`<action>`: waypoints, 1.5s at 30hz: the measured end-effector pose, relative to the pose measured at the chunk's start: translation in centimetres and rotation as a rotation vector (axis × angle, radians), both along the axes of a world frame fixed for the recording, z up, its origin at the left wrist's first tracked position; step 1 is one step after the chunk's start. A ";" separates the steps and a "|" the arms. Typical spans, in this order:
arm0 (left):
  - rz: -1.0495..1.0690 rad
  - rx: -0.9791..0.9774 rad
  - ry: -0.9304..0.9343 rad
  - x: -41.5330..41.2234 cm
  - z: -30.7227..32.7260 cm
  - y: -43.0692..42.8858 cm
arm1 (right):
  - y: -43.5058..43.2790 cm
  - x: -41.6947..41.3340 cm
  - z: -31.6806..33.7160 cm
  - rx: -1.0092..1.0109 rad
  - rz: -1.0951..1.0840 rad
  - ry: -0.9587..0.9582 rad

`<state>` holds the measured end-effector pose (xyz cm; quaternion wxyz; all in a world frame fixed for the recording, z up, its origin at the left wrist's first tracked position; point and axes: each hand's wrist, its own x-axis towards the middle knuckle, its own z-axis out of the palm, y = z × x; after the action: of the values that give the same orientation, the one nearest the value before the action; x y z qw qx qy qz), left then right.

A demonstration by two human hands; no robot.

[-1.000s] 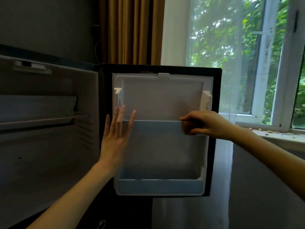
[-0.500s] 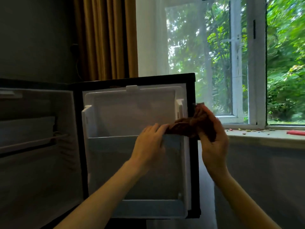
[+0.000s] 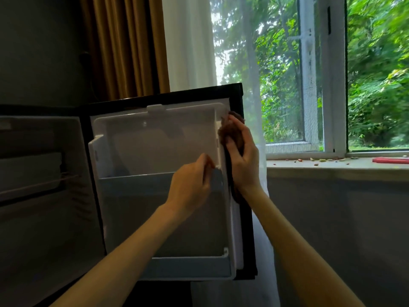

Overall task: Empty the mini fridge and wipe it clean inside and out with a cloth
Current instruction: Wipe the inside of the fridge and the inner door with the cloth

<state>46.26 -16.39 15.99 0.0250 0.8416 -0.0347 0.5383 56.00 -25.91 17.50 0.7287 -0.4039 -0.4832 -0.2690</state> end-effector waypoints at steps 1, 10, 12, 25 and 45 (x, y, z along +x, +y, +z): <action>0.004 0.009 0.000 0.0 -0.1 0.0 | 0.4 -0.3 0.0 0.026 0.020 0.005; -0.019 0.011 -0.030 -0.2 -0.7 -0.2 | 0.6 -2.4 -13.6 0.002 0.044 0.082; -0.008 0.006 -0.031 0.1 -0.7 -0.2 | 0.7 -2.2 -12.7 0.003 0.062 0.080; -0.008 0.004 -0.103 -0.5 -9.1 -0.4 | 1.4 -1.2 -11.1 -0.002 0.045 0.103; 0.025 -0.223 0.301 -1.6 -17.1 -1.5 | 0.9 -2.5 -12.6 -0.071 -0.015 0.203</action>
<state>44.67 -17.94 -1.14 0.1165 0.9050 0.0398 0.4071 53.48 -25.03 4.88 0.7571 -0.4582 -0.4132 -0.2147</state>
